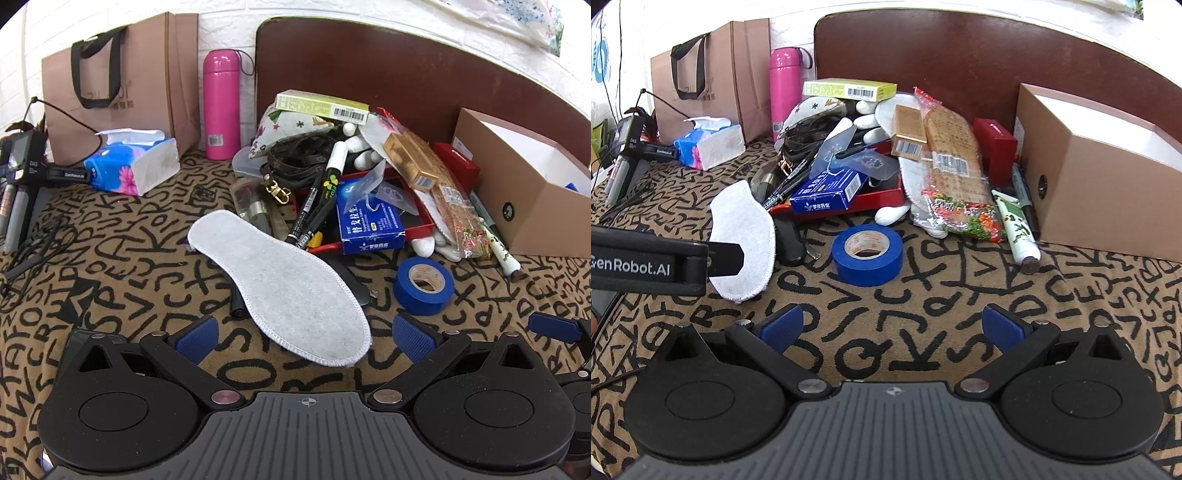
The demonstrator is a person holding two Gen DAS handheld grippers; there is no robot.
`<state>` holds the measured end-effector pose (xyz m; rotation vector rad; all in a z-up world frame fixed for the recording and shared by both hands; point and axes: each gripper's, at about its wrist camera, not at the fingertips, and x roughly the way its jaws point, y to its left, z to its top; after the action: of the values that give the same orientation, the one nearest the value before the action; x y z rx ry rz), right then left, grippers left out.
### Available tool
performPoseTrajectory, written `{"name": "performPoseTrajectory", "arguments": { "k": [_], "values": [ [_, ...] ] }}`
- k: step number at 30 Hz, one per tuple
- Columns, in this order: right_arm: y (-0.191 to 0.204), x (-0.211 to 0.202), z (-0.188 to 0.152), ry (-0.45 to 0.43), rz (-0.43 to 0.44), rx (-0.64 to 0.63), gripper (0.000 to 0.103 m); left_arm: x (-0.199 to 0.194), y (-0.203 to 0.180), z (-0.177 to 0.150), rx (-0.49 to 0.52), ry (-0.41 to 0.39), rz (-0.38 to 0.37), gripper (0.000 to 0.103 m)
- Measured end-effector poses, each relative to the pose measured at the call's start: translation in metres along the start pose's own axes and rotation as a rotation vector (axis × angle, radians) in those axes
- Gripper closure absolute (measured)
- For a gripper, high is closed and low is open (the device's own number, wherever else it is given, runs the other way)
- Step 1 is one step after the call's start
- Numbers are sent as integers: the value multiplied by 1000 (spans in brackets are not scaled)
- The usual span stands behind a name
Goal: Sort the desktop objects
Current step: 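Reach the left gripper toward the white insole and close on its edge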
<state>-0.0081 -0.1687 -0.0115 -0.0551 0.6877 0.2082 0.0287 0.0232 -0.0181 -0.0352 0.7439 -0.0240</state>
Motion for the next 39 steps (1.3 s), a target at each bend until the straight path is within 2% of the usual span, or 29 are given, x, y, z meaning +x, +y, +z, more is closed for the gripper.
{"name": "performPoseTrajectory", "arguments": {
  "k": [15,24,29,31,34,39],
  "values": [
    [16,23,3,51,76,-39,1,27,17,5,-18,42,-4,0],
    [31,37,5,70,133,-74,1,46,47,20,-115,67,-29,0],
    [46,42,8,57,207,-125,1,63,63,33,-212,71,-73,0],
    [54,44,10,53,230,-143,1,74,68,37,-246,89,-100,0],
    [62,48,14,49,261,-163,1,92,74,41,-280,136,-98,0],
    [72,58,21,41,298,-177,4,101,79,47,-291,112,-119,0]
  ]
}}
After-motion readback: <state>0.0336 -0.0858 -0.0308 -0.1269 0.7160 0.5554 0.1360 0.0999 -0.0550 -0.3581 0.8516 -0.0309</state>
